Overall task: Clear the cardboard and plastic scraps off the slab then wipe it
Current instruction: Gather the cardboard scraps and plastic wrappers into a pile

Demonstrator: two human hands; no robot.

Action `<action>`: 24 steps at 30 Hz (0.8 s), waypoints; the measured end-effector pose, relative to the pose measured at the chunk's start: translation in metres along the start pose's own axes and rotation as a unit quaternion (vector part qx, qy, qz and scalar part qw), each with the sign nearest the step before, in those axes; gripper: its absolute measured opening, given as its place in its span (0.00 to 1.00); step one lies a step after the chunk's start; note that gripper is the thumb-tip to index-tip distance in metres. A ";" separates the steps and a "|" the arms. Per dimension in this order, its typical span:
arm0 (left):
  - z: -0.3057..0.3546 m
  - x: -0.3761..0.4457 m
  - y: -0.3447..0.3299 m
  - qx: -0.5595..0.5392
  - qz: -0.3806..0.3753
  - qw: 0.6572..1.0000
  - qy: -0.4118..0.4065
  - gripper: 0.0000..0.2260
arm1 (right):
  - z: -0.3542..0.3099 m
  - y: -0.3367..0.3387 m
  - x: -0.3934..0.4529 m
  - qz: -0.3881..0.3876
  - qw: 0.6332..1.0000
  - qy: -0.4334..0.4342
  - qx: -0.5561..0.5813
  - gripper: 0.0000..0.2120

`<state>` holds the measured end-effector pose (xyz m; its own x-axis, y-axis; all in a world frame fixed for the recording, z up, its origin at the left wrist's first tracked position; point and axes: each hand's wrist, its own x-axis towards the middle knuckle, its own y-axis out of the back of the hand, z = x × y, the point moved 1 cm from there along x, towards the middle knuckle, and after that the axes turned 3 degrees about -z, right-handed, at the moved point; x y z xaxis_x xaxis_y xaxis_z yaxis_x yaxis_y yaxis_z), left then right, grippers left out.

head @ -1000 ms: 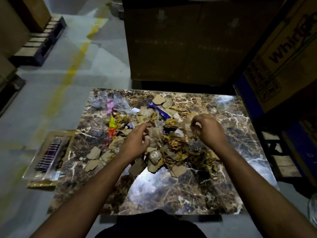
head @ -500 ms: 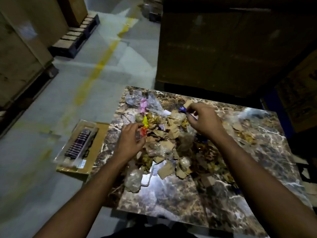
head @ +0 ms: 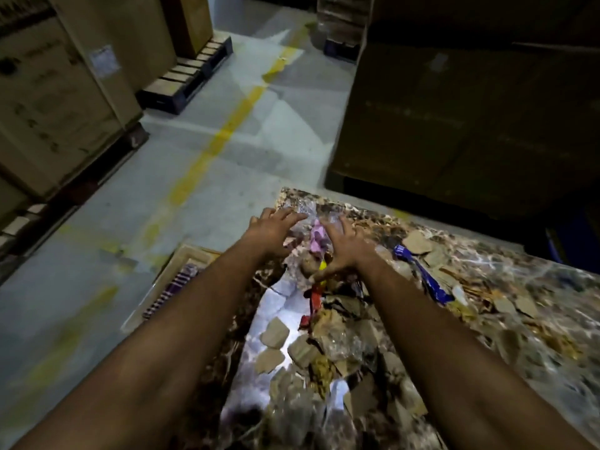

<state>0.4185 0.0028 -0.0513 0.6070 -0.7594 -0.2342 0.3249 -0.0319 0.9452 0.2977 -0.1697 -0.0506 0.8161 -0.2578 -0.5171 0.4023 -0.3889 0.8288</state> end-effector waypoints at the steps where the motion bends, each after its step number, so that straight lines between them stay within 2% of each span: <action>1: -0.004 0.014 -0.002 0.009 -0.020 1.000 -0.005 0.35 | 0.000 -0.003 0.007 -0.016 1.000 0.002 -0.007 0.69; 5: -0.011 0.038 -0.029 -0.019 -0.104 0.994 -0.028 0.46 | -0.004 -0.029 0.012 -0.017 0.997 0.014 -0.069 0.66; 6: -0.008 0.035 -0.034 -0.032 -0.104 0.994 -0.022 0.46 | -0.004 -0.036 0.010 -0.002 0.997 0.019 -0.080 0.63; 9: 0.001 0.019 -0.050 -0.089 -0.026 0.996 -0.004 0.30 | -0.003 -0.050 0.006 0.054 0.996 0.036 -0.060 0.49; 11: 0.004 0.009 -0.059 -0.119 0.011 0.993 0.015 0.25 | -0.005 -0.055 0.007 0.075 0.996 0.050 -0.014 0.38; 13: 0.008 0.000 -0.064 -0.141 0.027 0.989 0.035 0.21 | -0.008 -0.057 0.006 0.095 0.994 0.058 0.024 0.33; 18: 0.022 -0.025 -0.055 -0.210 0.087 0.972 0.057 0.20 | -0.004 -0.039 -0.009 0.124 0.982 0.088 0.113 0.20; 24: 0.072 -0.059 -0.006 -0.288 0.168 0.942 0.030 0.20 | 0.015 0.009 -0.075 0.225 0.961 0.098 0.127 0.18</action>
<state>0.3287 0.0011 -0.0274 0.7801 -0.6250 0.0265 0.4368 0.5746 0.6921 0.2332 -0.1672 -0.0077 0.9565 -0.2879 -0.0478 -0.1031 -0.4865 0.8676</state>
